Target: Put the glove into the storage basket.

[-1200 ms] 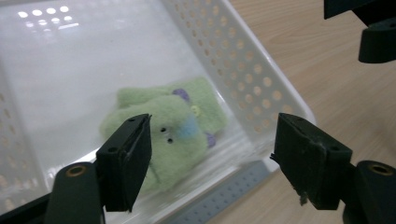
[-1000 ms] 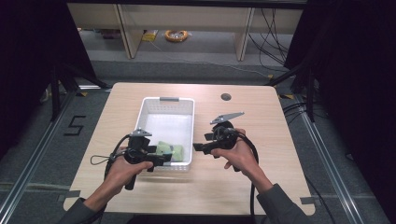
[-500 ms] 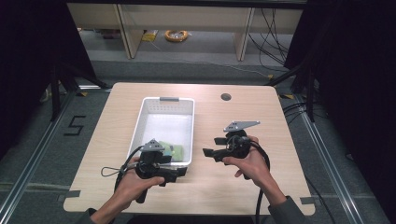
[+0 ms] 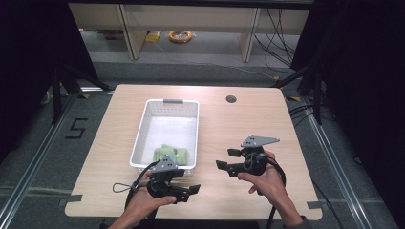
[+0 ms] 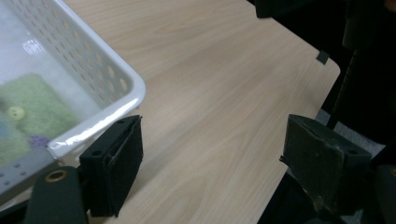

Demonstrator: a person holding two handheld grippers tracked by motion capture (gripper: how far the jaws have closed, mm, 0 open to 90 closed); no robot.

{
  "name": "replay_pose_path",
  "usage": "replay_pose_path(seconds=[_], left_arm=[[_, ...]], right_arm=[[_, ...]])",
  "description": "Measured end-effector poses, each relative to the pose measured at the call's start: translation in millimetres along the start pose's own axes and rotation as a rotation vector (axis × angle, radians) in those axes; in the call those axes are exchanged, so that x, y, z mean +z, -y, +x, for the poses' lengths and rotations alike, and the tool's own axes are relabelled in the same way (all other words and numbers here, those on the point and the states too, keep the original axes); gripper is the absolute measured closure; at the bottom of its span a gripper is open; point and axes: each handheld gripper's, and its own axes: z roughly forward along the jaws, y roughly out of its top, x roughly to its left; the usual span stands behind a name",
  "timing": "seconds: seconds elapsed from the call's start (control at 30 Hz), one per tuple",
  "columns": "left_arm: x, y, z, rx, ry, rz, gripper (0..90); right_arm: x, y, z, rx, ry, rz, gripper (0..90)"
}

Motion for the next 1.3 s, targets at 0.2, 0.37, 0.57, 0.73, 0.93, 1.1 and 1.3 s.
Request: replay_pose_path(seconds=[0.2,0.37,0.57,0.73,0.93,1.1,1.3], left_arm=[[5.1,9.0,-5.1,0.019,0.005,0.003,19.1],[9.3,15.7,-5.1,0.022,0.009,0.012,18.7],[12.4,23.5,-8.3,0.018,0.019,0.01,17.7],[14.7,30.9,-7.1,0.036,0.03,0.019,17.3],[16.9,38.1,-6.0,0.045,0.032,0.033,17.3],[17.8,42.6,-6.3,0.03,0.024,0.034,17.3],[17.9,46.6,-4.9,0.044,0.016,0.025,17.2]], right_arm=[[-0.7,13.0,-2.6,0.027,0.013,-0.009,31.7],[-2.8,20.7,-4.4,0.032,-0.009,-0.004,31.3],[-4.5,34.3,-3.3,0.051,-0.024,-0.005,27.3],[-5.9,45.9,-7.7,0.013,-0.018,-0.009,23.4],[-5.2,55.2,-9.3,0.027,-0.025,-0.006,22.6],[-6.9,61.8,-7.4,0.04,-0.025,0.017,22.2],[-7.5,69.8,-4.7,0.043,-0.031,0.006,20.8]])
